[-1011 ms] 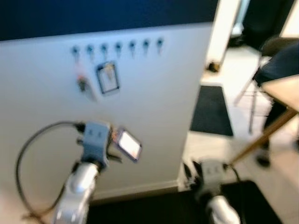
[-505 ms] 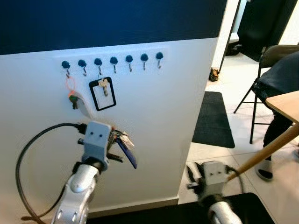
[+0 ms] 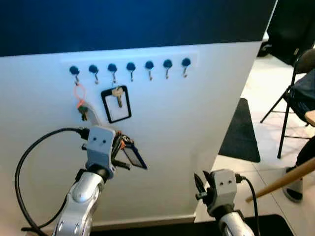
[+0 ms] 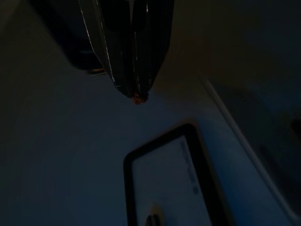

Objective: Hang keys on a hook

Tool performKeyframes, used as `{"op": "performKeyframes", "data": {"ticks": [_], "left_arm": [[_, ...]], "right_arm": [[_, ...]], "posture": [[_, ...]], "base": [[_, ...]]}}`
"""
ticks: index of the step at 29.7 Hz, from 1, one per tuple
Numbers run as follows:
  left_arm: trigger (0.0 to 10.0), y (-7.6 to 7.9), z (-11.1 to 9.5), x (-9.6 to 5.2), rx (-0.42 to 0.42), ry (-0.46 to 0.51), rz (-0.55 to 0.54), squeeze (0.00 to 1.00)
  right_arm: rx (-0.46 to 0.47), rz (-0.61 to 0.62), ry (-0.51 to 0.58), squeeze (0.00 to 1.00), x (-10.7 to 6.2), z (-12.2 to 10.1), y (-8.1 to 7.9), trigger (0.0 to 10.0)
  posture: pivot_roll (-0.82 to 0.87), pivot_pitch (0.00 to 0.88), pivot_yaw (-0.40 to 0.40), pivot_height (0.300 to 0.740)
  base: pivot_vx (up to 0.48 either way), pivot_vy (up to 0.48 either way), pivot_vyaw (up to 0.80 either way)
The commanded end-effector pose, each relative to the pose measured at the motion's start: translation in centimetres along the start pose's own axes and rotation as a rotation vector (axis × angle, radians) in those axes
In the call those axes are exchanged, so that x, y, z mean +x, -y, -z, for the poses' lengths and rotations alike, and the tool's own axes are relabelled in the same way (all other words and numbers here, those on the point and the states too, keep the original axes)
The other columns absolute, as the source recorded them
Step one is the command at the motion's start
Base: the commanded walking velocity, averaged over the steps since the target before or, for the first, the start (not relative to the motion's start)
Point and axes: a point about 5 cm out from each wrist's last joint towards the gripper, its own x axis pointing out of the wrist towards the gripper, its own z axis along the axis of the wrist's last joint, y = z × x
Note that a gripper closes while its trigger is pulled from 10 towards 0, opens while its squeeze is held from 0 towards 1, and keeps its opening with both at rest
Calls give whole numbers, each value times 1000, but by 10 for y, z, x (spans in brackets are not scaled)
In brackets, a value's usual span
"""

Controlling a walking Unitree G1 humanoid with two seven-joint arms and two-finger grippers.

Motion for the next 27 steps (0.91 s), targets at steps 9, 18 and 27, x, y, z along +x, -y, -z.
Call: {"op": "performKeyframes", "data": {"ticks": [9,18,27], "left_arm": [[10000,12,-30,-10,-4,50,185,0],[10000,22,-63,17,-37,126,192,0],[10000,28,-83,43,-115,152,201,0]], "right_arm": [[11,-14,-16,0,-2,4,-4,10000],[21,-36,-1,0,3,0,-12,10000],[31,-30,16,0,5,-5,-15,10000]], "posture": [[71,137,67,740],[87,170,79,740],[83,184,98,740]], "base": [[0,0,0],[0,0,0],[0,0,0]]}}
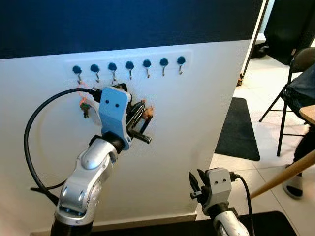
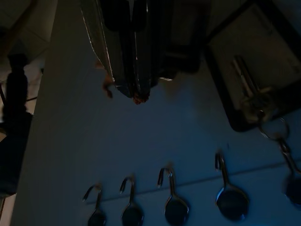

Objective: Hang keys on a hook

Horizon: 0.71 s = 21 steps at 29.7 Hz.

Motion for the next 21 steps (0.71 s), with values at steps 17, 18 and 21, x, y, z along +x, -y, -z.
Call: {"op": "performKeyframes", "data": {"ticks": [17,18,21], "left_arm": [[10000,7,-41,36,-80,112,86,0],[10000,7,-41,36,-80,112,86,0],[10000,10,-50,40,-93,150,123,0]], "right_arm": [[16,35,13,0,1,-3,-1,10000],[16,35,13,0,1,-3,-1,10000],[15,39,14,0,1,-3,0,10000]], "posture": [[76,177,124,740],[76,177,124,740],[73,170,124,740]], "base": [[0,0,0],[0,0,0],[0,0,0]]}}
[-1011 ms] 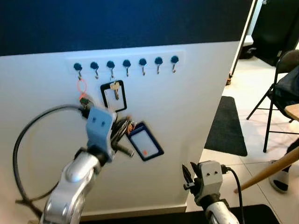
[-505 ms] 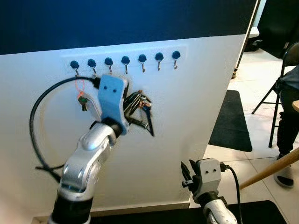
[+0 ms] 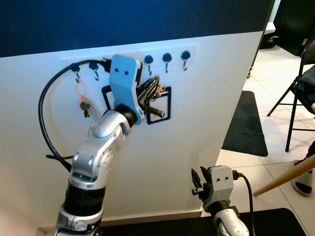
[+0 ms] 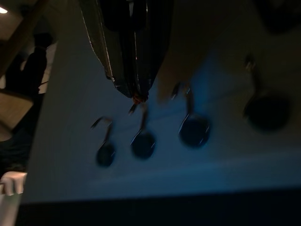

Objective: Hang keys on a hook

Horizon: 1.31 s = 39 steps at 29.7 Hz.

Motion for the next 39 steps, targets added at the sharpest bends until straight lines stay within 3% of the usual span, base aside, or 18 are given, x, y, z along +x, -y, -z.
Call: {"op": "performKeyframes", "data": {"ticks": [1,11,27,39], "left_arm": [[10000,2,-4,2,-23,29,22,0],[10000,9,-14,9,-46,65,74,0],[10000,26,-4,19,-87,53,139,0],[10000,29,-13,30,-78,88,152,0]], "right_arm": [[7,7,-2,0,-2,1,-1,10000],[4,10,2,0,0,0,0,10000],[5,21,0,0,0,2,0,10000],[1,38,0,0,-3,2,2,10000]], "posture": [[73,170,124,740],[69,163,129,740],[61,165,146,740],[44,171,159,740]], "base": [[0,0,0],[0,0,0],[0,0,0],[0,0,0]]}}
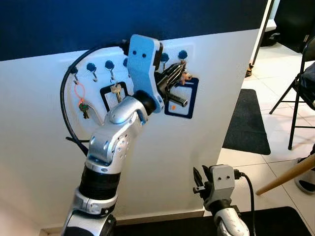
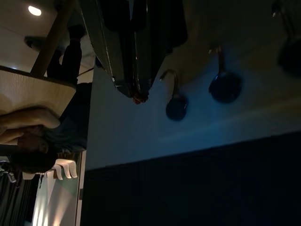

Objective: Hang keys on a hook

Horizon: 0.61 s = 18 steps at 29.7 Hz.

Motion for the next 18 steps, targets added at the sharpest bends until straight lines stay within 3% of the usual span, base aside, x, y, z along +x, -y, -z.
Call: {"op": "performKeyframes", "data": {"ticks": [1,10,18], "left_arm": [[10000,1,-2,3,-10,20,5,0],[10000,-10,4,4,3,10,-22,0],[10000,-16,-2,-7,-28,42,-19,0]], "right_arm": [[4,9,-9,0,-4,3,0,10000],[0,21,-11,0,-7,4,2,10000],[-6,19,-12,0,-8,3,4,10000]], "posture": [[42,171,160,740],[38,171,161,740],[36,173,147,740]], "base": [[0,0,0],[0,0,0],[0,0,0]]}}
